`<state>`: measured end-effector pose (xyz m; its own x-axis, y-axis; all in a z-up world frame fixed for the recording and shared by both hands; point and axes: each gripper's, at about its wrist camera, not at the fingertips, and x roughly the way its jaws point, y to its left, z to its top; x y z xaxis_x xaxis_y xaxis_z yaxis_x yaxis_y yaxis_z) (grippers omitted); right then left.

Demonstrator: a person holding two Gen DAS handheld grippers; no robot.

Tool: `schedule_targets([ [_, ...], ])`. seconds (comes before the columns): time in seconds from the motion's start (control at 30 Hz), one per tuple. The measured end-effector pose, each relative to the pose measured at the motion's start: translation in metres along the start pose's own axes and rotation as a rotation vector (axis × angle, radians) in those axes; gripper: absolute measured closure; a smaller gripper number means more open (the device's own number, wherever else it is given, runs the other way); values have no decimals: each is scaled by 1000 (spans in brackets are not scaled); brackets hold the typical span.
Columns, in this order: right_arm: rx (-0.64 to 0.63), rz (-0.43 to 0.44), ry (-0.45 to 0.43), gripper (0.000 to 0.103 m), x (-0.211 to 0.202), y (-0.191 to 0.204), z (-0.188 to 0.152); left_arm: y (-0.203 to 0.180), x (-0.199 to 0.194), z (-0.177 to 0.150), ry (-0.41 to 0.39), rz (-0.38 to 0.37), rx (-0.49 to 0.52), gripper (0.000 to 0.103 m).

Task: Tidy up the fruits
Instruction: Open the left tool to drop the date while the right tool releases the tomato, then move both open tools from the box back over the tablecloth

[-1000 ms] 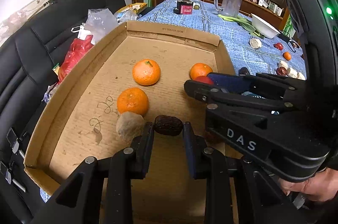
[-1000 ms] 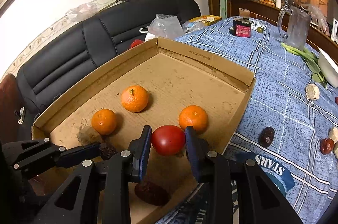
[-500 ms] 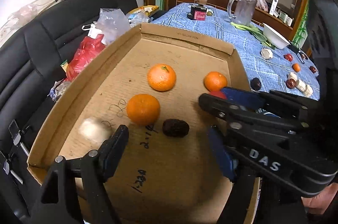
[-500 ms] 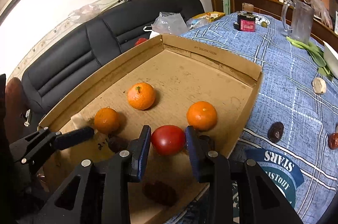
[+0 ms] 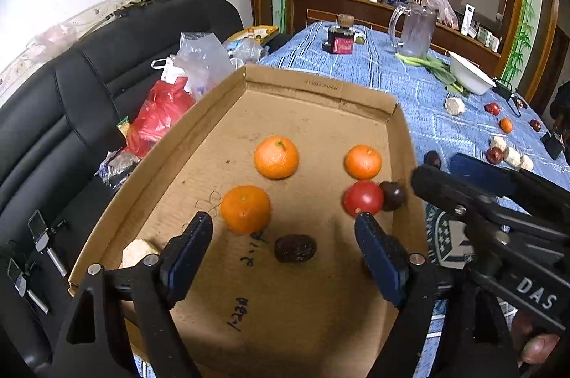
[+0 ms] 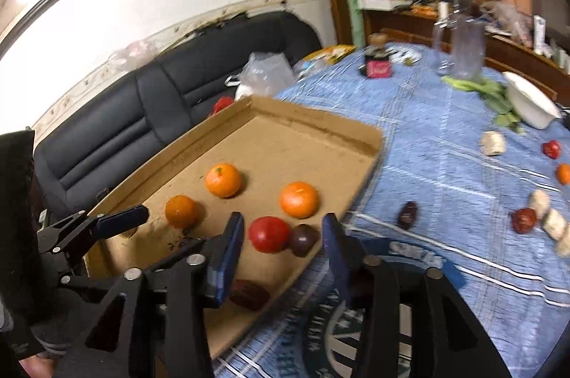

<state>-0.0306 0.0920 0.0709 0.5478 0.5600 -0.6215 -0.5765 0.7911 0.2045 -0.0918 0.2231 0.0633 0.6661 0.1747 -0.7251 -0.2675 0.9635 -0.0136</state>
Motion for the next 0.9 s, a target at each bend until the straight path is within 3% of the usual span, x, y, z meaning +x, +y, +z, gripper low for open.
schedule_targets([
  [0.17, 44, -75, -41, 41, -18, -16, -4, -13, 0, 5, -8, 7, 8, 16],
  [0.47, 112, -123, -39, 38, -36, -46, -16, -31, -3, 12, -24, -8, 16, 16],
  [0.9, 112, -226, -15, 38, -68, -83, -41, -77, -1, 19, -5, -108, 60, 16],
])
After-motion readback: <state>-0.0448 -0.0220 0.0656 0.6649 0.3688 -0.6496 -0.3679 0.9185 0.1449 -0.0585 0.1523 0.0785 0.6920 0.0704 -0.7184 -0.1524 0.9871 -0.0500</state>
